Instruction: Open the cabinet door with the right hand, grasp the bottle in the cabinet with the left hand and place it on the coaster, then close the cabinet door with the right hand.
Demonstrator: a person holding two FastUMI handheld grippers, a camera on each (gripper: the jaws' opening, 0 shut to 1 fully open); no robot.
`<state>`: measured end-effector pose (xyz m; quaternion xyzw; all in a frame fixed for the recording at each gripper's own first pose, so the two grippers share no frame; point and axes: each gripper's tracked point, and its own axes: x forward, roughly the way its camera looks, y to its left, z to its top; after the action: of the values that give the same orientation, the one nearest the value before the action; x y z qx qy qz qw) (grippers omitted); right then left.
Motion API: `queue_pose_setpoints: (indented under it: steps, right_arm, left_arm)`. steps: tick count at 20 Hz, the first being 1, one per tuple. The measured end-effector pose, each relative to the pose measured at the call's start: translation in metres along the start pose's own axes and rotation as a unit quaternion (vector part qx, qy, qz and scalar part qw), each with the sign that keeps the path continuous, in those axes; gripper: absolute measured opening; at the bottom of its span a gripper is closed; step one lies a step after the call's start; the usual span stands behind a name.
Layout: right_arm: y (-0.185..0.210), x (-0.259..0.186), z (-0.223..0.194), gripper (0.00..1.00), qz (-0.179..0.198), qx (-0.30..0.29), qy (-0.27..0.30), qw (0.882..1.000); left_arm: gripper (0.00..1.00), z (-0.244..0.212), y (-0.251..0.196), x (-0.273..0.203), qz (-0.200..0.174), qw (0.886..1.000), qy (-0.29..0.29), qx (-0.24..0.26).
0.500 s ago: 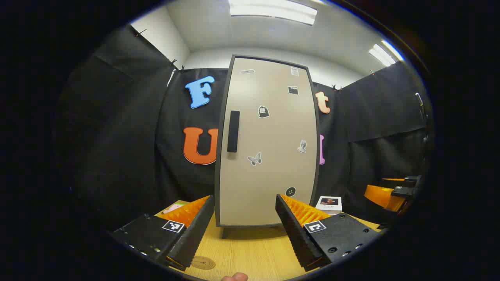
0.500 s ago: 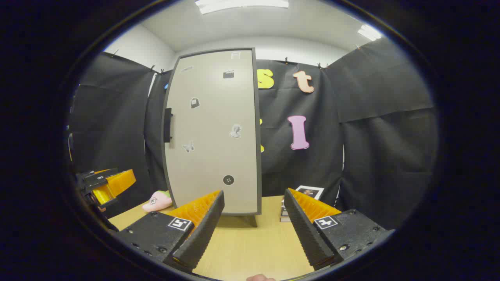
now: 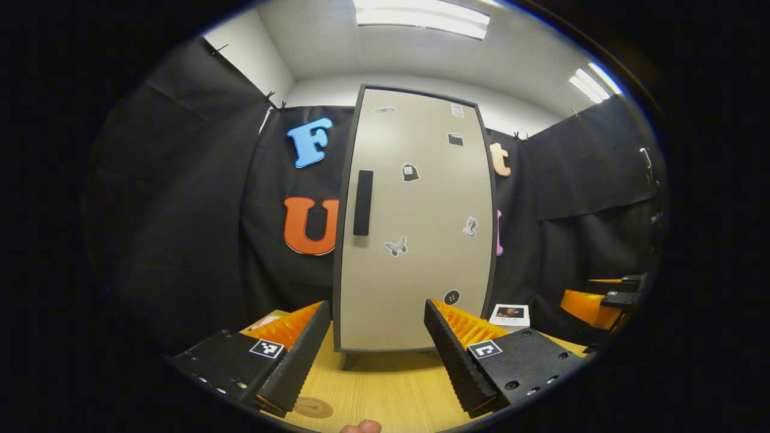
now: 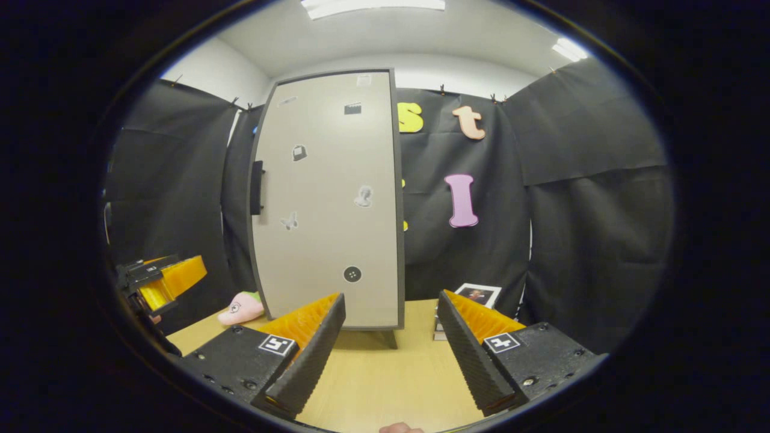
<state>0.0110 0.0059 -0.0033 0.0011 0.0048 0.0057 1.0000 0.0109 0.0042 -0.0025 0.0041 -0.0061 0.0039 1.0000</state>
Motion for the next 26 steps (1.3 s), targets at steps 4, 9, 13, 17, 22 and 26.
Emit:
queue_pose_setpoints:
  steps: [4,9,13,17,22,26]
  right_arm:
    - [0.003,0.004,0.003,0.99,0.002,-0.004,-0.005,1.000]
    - [0.014,0.012,0.003,0.95,0.013,0.004,-0.001,1.000]
    - [0.034,0.021,0.015,0.99,0.041,-0.008,-0.010,0.999]
    - [0.065,0.042,0.036,0.99,0.091,0.003,-0.005,0.996]
    - [0.117,0.083,0.086,0.95,0.144,-0.030,-0.025,0.989]
    - [0.173,0.119,0.113,0.99,0.184,-0.061,-0.036,0.980]
  left_arm:
    - [0.95,-0.001,-0.001,0.004,-0.002,1.000,-0.002,0.003]
    - [0.95,-0.002,0.002,0.007,-0.005,1.000,-0.001,0.004]
    - [0.95,-0.002,0.005,0.004,-0.006,1.000,0.002,0.008]
    - [0.95,-0.003,0.011,-0.005,-0.003,1.000,0.006,0.014]
    - [0.95,-0.008,0.013,-0.026,-0.003,1.000,0.014,0.013]
    - [0.95,-0.007,0.018,-0.040,0.007,1.000,0.010,0.012]
